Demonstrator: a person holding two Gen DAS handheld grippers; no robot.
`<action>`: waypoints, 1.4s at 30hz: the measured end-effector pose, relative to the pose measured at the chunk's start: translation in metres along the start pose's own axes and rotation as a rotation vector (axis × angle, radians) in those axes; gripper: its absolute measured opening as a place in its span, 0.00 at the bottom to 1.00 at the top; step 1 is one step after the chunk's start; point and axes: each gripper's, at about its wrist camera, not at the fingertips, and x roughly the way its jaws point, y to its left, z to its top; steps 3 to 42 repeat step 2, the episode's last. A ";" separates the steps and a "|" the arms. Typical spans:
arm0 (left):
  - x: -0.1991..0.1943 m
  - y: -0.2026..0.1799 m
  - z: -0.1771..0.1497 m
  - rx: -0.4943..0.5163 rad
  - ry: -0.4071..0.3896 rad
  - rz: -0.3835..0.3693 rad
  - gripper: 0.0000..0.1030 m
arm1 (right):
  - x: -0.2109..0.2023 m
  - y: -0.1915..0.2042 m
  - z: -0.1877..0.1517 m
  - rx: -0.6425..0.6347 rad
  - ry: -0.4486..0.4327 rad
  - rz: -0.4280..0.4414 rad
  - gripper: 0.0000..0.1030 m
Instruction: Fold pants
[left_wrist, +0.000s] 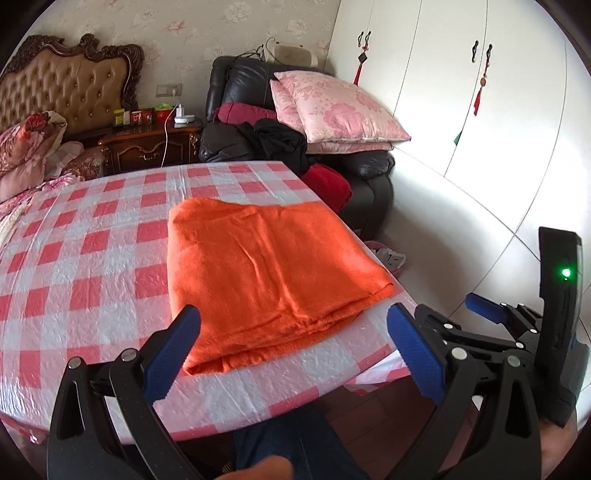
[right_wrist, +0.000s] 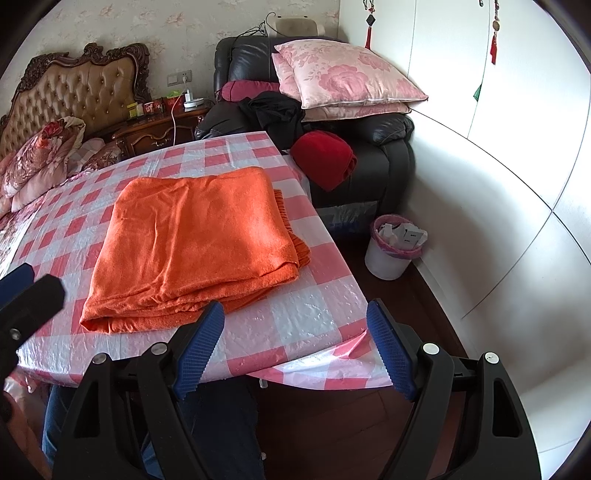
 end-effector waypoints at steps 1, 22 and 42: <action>-0.005 0.010 0.000 -0.017 -0.006 0.002 0.98 | 0.000 0.001 0.001 0.012 0.000 0.003 0.74; -0.012 0.032 0.002 -0.055 -0.016 0.000 0.98 | 0.001 0.000 0.003 0.021 -0.001 0.006 0.74; -0.012 0.032 0.002 -0.055 -0.016 0.000 0.98 | 0.001 0.000 0.003 0.021 -0.001 0.006 0.74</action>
